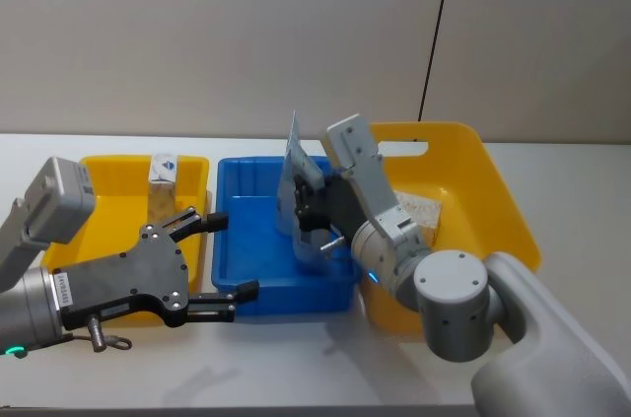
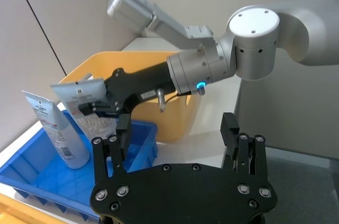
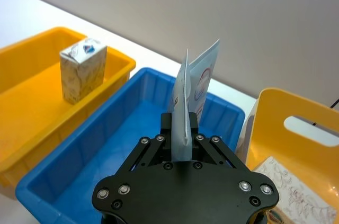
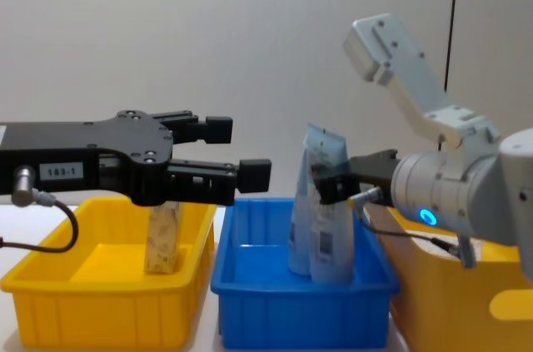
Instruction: Bimanual collaborative sorting of washing and personal care products
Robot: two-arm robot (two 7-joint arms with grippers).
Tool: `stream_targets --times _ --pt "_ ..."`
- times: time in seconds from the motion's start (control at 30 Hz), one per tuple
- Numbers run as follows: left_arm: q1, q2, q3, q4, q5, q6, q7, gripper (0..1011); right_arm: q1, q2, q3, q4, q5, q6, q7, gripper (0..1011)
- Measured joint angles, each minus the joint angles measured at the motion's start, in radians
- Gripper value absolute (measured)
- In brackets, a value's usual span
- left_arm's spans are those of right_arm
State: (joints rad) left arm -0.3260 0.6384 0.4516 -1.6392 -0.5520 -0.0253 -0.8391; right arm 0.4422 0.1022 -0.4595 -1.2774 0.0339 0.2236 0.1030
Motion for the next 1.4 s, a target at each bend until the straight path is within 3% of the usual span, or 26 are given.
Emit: stream_targets --times 0.47,0.93,1.4 --pt "0.0 0.0 0.0 0.0 0.0 0.0 0.0 1002 -0.02 0.019 0.057 -0.094 0.047 -0.008 0.04 128" --pt "0.0 0.0 0.0 0.0 0.0 0.0 0.0 1002 -0.029 0.014 0.154 -0.189 0.129 0.025 0.061 128" --pt "0.0 0.0 0.0 0.0 0.0 0.0 0.0 1001 -0.015 0.035 0.253 -0.226 0.17 0.033 0.052 128"
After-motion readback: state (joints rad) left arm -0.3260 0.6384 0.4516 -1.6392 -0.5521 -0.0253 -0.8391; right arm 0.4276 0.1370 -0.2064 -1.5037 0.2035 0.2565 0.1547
